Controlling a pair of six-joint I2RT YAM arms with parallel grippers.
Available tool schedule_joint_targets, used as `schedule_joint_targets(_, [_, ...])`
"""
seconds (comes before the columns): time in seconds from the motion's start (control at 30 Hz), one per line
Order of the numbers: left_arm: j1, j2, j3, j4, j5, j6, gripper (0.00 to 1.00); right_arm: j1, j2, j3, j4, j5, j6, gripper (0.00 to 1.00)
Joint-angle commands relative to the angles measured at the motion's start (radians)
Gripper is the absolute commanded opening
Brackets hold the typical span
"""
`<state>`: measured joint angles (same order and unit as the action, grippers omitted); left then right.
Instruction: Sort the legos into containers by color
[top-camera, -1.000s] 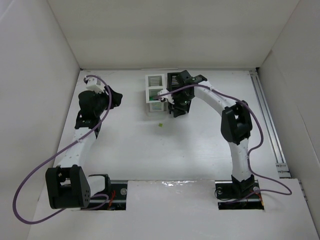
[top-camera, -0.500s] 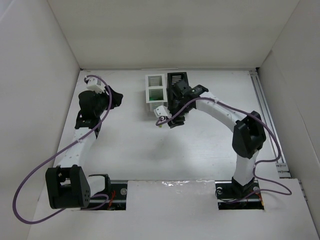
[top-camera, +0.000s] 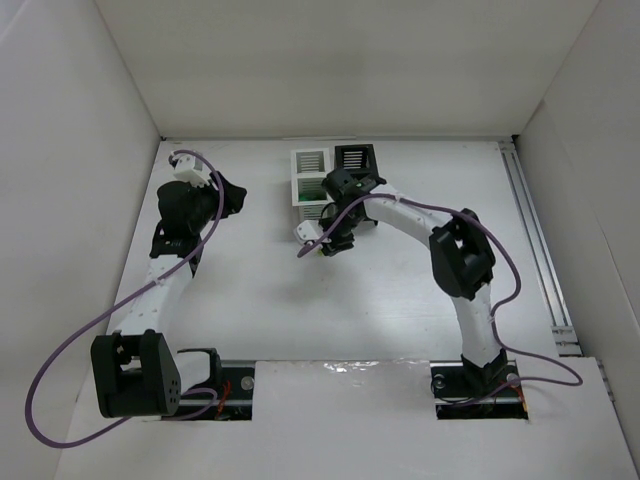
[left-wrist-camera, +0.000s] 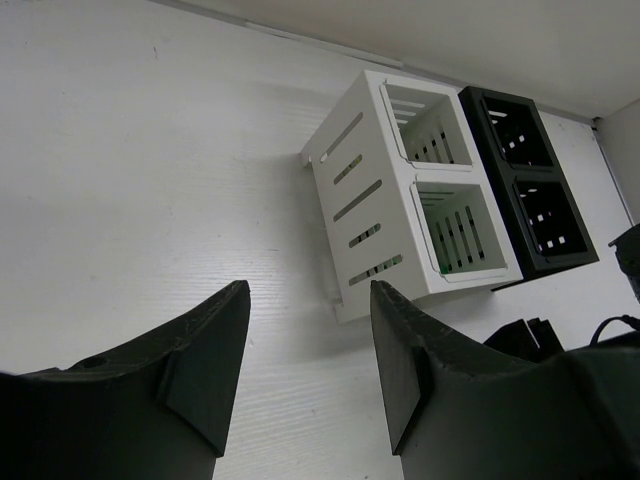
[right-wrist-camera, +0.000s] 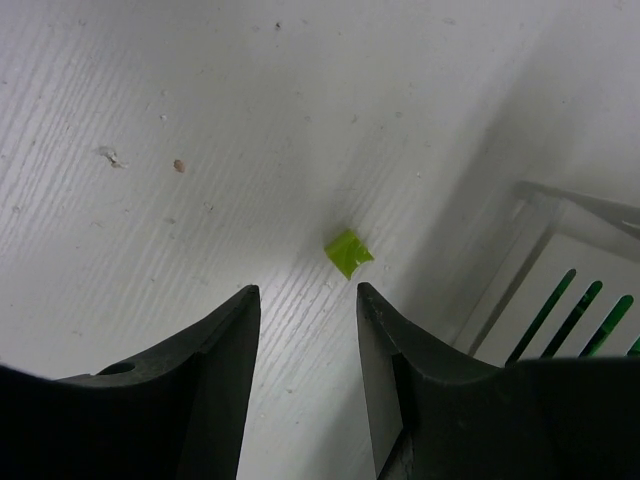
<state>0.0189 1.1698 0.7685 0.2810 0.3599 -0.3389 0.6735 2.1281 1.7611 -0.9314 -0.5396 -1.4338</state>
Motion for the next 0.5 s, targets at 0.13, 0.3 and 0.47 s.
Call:
schedule_joint_targets(0.13, [-0.004,-0.041,0.002,0.04,-0.002,0.0,0.49,0.023,0.01,0.051,0.016,0.015,-0.083,0.49])
schedule_joint_targets(0.3, [-0.004,-0.041,0.002,0.04,-0.003,0.0,0.49,0.023,0.03,0.051,0.026,0.035,-0.117,0.49])
schedule_joint_targets(0.47, [-0.004,-0.041,0.002,0.04,-0.003,0.0,0.55,0.023,0.061,0.07,0.017,0.055,-0.191,0.49])
